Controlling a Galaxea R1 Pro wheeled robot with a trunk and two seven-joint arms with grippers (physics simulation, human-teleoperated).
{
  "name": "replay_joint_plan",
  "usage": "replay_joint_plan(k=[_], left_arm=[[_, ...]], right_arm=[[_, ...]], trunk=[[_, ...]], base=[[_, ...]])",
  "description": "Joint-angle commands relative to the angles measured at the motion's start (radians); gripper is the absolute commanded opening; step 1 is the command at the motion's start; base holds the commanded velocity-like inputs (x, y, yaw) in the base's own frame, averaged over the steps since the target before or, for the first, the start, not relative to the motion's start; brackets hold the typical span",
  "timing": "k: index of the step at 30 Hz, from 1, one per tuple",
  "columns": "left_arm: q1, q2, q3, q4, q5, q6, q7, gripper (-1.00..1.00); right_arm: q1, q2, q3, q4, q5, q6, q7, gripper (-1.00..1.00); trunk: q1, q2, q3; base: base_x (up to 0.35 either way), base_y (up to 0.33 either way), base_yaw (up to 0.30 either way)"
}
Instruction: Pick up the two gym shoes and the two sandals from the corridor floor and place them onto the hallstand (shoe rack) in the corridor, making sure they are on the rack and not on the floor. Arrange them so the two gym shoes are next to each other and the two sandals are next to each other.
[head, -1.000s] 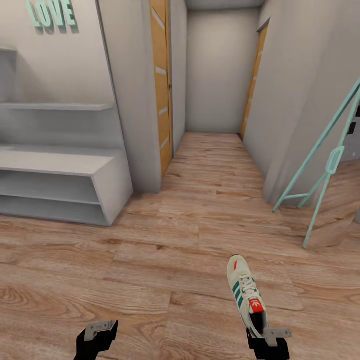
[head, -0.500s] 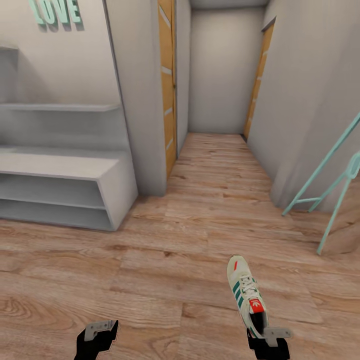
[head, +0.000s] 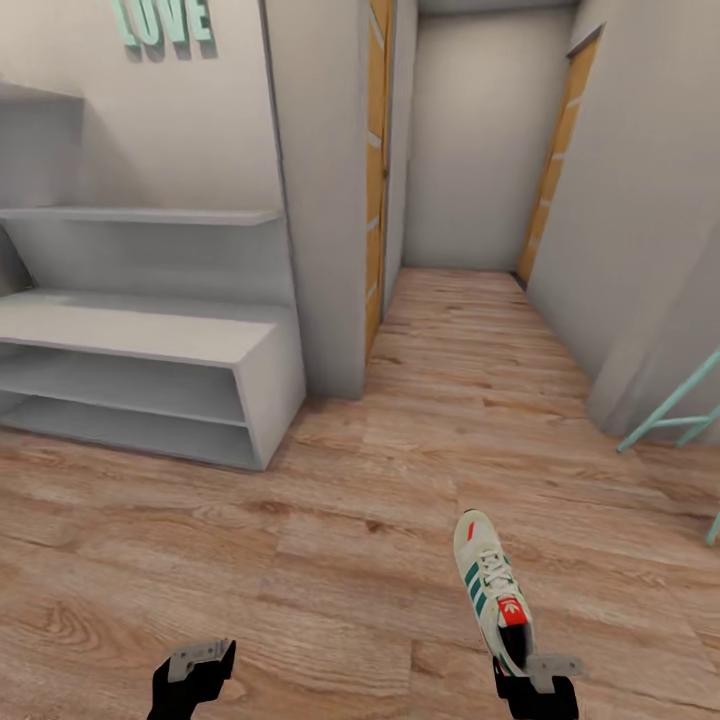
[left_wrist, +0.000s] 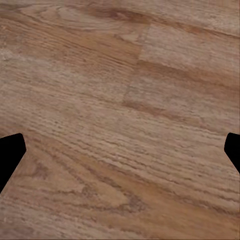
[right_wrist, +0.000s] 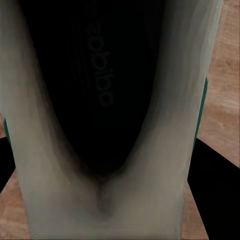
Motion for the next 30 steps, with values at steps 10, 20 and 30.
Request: replay_joint_plan(k=[10, 20, 30], left_arm=[[-0.001, 0.0, 0.001, 0.001, 0.011, -0.003, -0.005, 1.0], [-0.001, 0.0, 0.002, 0.002, 0.012, -0.003, -0.006, 1.0], [0.0, 0.0, 0.002, 0.002, 0.014, -0.003, -0.006, 1.0]], right_arm=[[0.0, 0.0, -0.002, 0.001, 0.007, -0.002, -0.004, -1.0], [0.0, 0.0, -0.002, 0.001, 0.007, -0.002, -0.004, -1.0], [-0.001, 0.0, -0.003, 0.001, 0.007, -0.002, -0.004, -1.0]], trunk=[[0.0, 0.0, -0.001], [0.0, 0.0, -0.001], [0.0, 0.0, -0.001]], base=[[0.194, 0.254, 0.275], [0.19, 0.261, 0.278], [0.177, 0.277, 0.278]])
